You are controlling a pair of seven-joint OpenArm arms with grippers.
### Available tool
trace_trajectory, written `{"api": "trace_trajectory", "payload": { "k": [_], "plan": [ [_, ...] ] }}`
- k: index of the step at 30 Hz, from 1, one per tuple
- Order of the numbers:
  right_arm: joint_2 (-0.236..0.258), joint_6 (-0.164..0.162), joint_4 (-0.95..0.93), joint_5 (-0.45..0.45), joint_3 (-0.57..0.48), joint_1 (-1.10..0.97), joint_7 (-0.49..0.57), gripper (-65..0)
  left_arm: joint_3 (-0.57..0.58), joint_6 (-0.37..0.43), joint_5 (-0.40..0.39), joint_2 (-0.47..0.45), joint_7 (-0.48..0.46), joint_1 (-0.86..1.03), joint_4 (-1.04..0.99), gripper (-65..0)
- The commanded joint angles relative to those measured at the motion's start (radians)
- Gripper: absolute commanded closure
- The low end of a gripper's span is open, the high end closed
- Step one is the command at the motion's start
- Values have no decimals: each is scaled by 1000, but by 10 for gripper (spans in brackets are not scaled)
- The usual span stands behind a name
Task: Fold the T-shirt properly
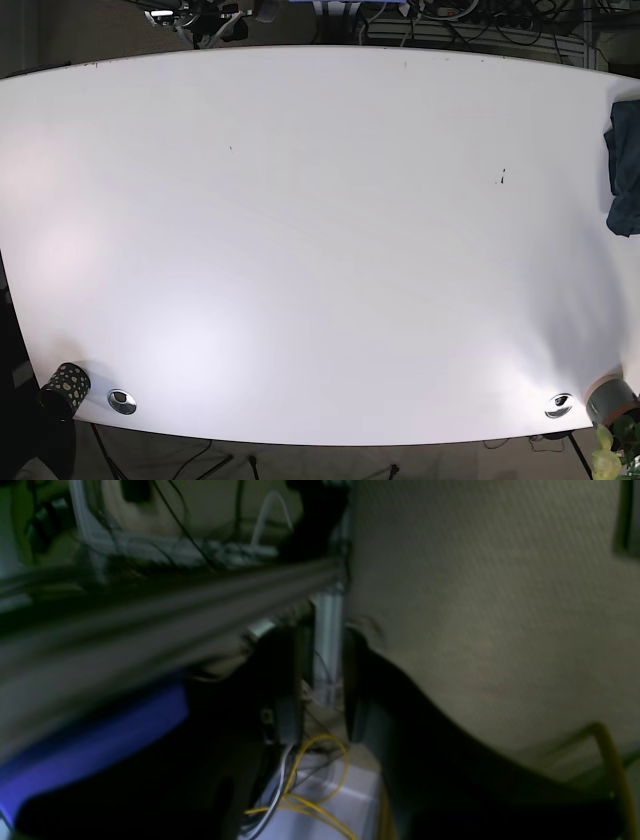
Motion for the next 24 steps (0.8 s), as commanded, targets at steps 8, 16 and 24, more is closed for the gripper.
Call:
{"api": "trace_trajectory", "payload": {
  "k": [8, 16, 24],
  "plan": [
    [-35, 5, -103, -79, 7, 84, 10, -130, -10, 282, -75, -66, -48, -79, 7, -415],
    [-41, 5, -102, -71, 7, 59, 11, -127, -10, 282, -75, -66, -54, -72, 14, -415],
    [-41, 5, -102, -65, 7, 21, 13, -125, -10, 282, -77, -66, -54, -68, 48, -415]
  ]
}}
